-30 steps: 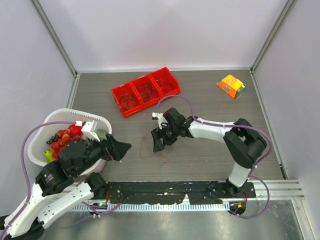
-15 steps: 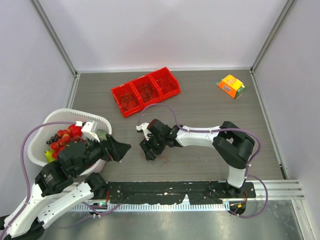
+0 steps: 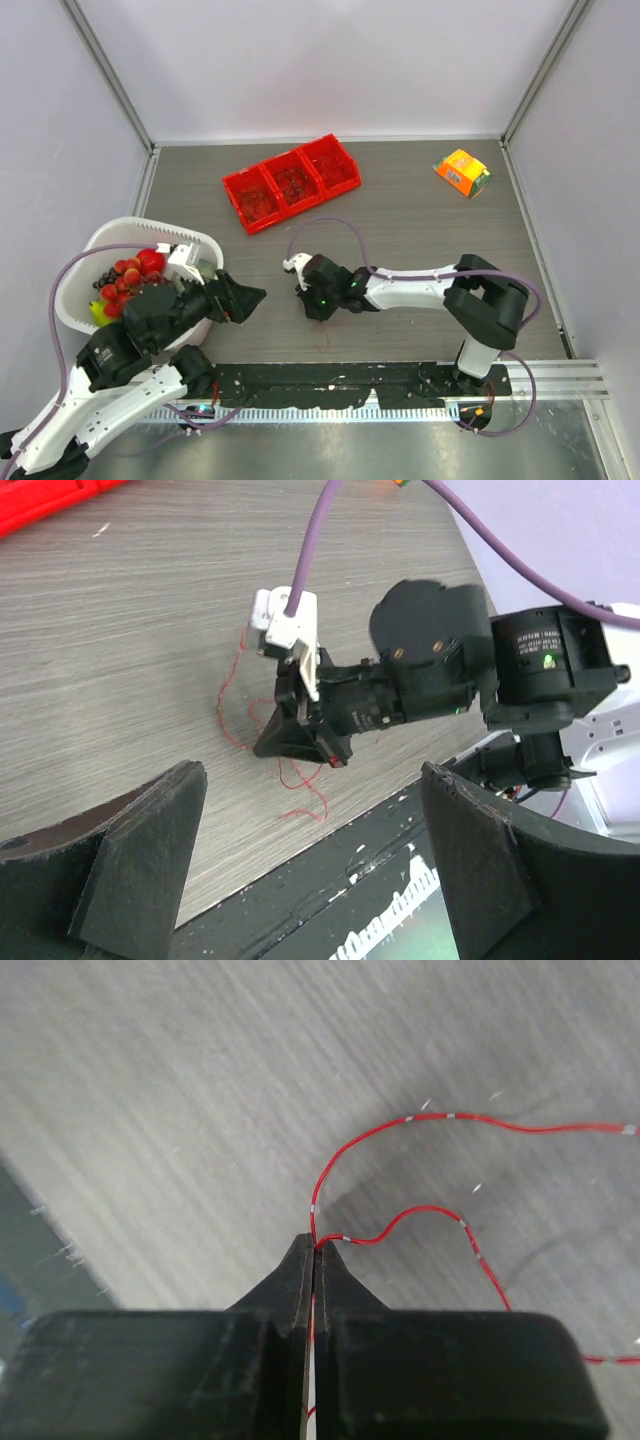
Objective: Untangle the cables
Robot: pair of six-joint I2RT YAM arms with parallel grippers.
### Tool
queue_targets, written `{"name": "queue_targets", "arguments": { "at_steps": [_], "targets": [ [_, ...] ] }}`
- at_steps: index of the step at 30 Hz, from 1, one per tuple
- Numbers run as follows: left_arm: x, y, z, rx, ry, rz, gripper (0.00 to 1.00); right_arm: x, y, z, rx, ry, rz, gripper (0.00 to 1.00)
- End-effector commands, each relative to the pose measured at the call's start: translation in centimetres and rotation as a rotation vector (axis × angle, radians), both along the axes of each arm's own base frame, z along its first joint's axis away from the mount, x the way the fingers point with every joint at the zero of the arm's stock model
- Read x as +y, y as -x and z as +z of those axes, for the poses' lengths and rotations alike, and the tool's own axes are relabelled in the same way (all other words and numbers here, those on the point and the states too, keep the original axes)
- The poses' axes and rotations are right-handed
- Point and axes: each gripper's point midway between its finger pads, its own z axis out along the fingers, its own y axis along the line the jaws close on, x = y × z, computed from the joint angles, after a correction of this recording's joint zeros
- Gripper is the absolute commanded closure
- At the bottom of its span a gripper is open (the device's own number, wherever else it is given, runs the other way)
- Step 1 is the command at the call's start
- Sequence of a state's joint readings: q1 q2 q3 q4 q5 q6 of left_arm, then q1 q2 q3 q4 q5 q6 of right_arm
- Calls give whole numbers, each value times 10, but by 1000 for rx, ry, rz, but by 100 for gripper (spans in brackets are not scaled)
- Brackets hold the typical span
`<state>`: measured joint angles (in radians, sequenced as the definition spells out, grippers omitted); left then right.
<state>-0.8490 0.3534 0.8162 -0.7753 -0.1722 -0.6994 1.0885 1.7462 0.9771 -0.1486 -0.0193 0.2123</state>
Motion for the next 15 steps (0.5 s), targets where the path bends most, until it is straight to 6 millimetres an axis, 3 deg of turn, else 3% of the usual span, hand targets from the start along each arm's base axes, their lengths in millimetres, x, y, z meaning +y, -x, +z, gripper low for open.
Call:
{"name": "queue_targets", "arguments": {
  "at_steps": [1,2,4,9,15],
  "targets": [
    [-25,1,17,-96,106,-106,9,14,22,66,237,-401,32,99],
    [-32,1,23,-122,136,-137,8,22,36,89,288,-529,127,99],
    [-46,5,31,-173,191,-206,8,13,43,123,339,-667,174,99],
    [-78,10,52,-304,320,-353,6,3,77,174,436,-832,322,99],
    [-101,7,44,-322,316,-439,8,-10,75,231,398,-998,309,99]
  ]
}}
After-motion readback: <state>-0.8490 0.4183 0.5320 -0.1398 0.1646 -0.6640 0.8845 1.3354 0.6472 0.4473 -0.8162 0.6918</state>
